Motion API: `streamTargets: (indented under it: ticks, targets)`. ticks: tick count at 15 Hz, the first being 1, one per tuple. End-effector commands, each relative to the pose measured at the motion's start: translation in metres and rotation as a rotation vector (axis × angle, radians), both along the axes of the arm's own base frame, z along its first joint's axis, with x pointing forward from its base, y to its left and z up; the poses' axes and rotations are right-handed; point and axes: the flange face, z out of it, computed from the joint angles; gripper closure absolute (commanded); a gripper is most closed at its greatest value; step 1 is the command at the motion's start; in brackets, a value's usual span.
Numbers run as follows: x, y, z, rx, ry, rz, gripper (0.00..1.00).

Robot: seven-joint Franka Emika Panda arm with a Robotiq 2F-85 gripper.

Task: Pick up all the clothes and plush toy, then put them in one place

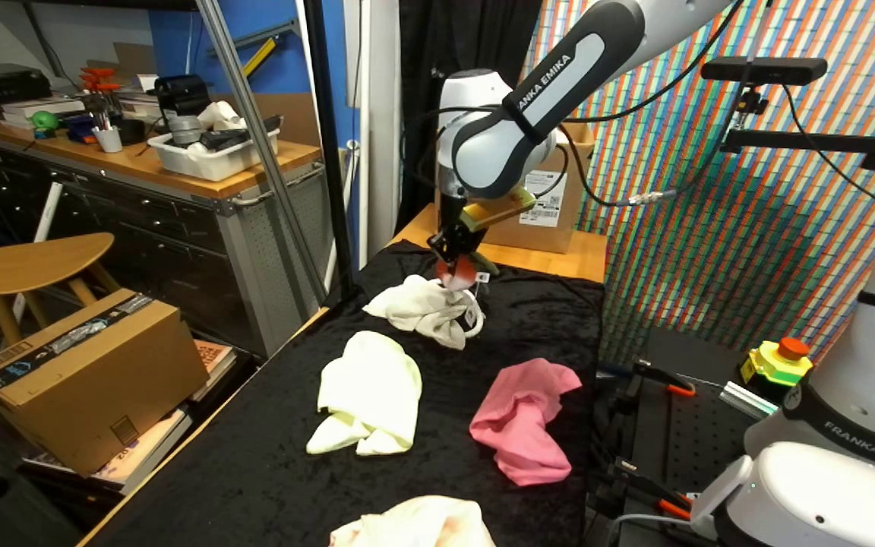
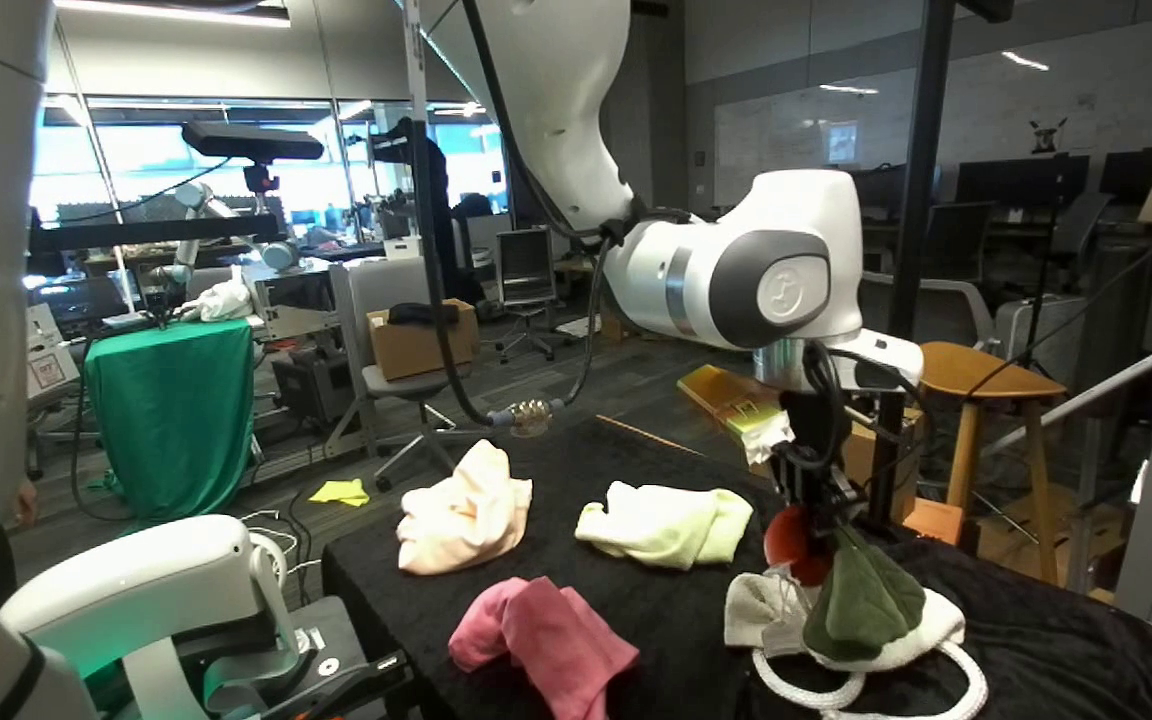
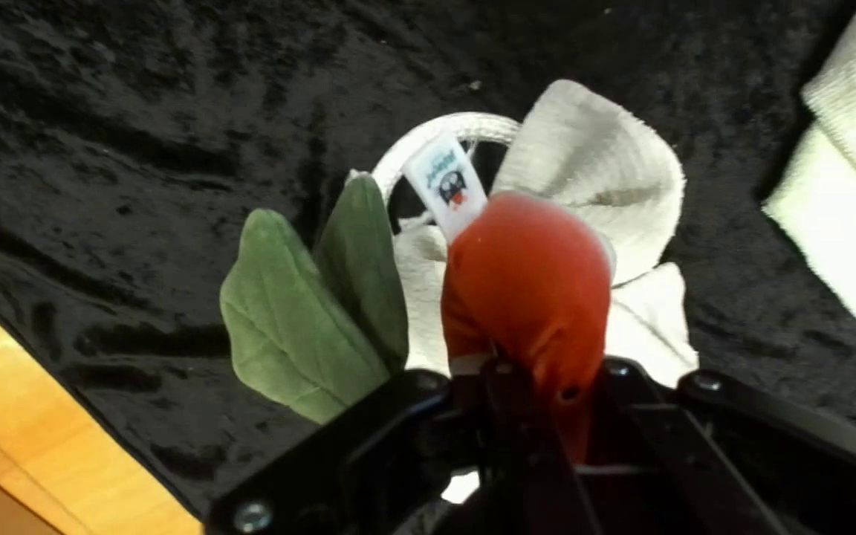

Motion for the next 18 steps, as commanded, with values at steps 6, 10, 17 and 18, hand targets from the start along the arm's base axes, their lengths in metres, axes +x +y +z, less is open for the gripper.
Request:
streamTargets:
  ticks: [6, 10, 17, 18]
  targets:
    - [0.03, 0.05, -0.023, 0.02, 0.004, 0.077, 0.9]
    - [0.034, 0.049, -0.035, 0.015, 0.019, 0.078, 0.54]
    - [0.032, 0.049, -0.032, -0.001, 0.019, 0.078, 0.01]
    - [0.031, 0.049, -0.031, -0.003, 0.018, 0.077, 0.0]
